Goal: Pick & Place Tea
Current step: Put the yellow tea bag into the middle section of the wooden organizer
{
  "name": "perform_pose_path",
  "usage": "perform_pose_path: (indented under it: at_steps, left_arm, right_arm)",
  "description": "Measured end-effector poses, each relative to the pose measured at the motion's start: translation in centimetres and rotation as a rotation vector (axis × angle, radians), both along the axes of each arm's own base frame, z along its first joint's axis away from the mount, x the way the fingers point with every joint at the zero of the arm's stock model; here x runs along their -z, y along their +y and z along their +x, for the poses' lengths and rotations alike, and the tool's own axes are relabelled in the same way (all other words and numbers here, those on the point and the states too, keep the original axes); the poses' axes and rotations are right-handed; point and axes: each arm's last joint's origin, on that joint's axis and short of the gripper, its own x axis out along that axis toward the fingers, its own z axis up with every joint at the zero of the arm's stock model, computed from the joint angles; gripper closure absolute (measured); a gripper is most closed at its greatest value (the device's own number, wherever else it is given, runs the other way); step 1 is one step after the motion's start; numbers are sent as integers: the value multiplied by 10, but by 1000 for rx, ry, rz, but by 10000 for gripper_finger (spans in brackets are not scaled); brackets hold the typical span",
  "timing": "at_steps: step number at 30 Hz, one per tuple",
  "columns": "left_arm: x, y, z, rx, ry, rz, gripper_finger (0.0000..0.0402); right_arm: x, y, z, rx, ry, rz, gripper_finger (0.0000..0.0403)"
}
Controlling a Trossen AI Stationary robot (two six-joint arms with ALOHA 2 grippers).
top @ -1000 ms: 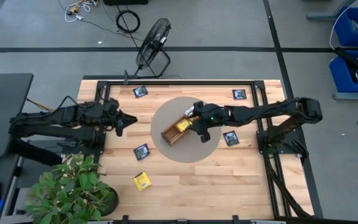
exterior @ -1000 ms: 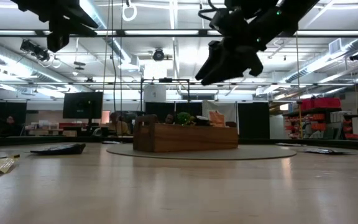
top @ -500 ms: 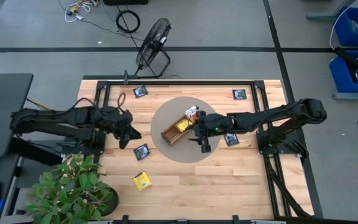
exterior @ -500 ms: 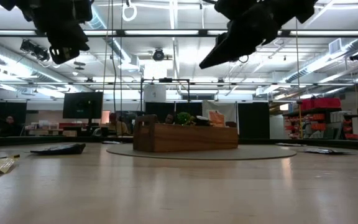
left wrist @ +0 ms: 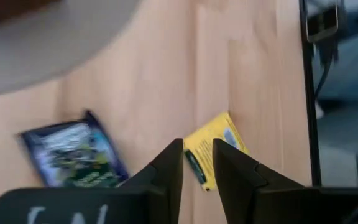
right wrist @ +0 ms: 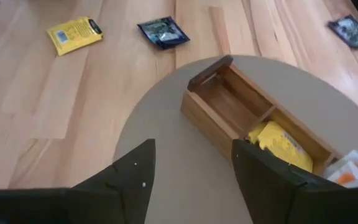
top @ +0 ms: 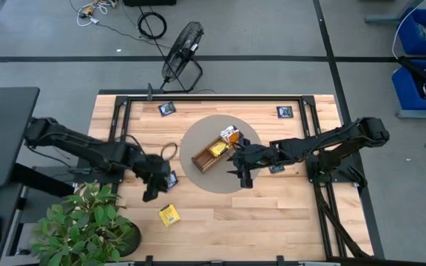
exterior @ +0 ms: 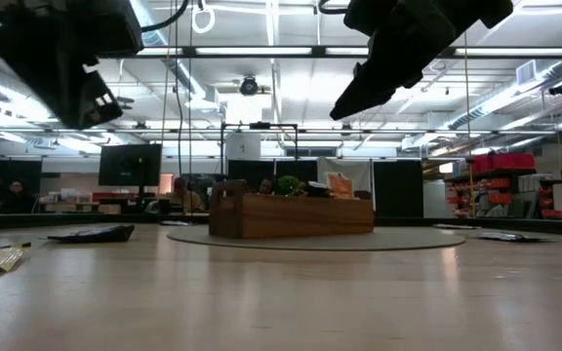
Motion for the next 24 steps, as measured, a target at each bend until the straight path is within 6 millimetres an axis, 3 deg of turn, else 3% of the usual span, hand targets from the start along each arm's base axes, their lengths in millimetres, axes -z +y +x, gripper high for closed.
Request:
perform_pose_path:
  at_steps: [6,12,24]
  left_arm:
    - [24,-25,14,57,77,-4,241]
    - [42,-34,22,42,124,14,173]
    - [80,-56,30,99,218,84,163]
  right_arm:
    - [2,6,-3,16,29,16,184]
    - [3,15,-5,1,35,32,184]
    - [7,17,-10,-8,100,18,184]
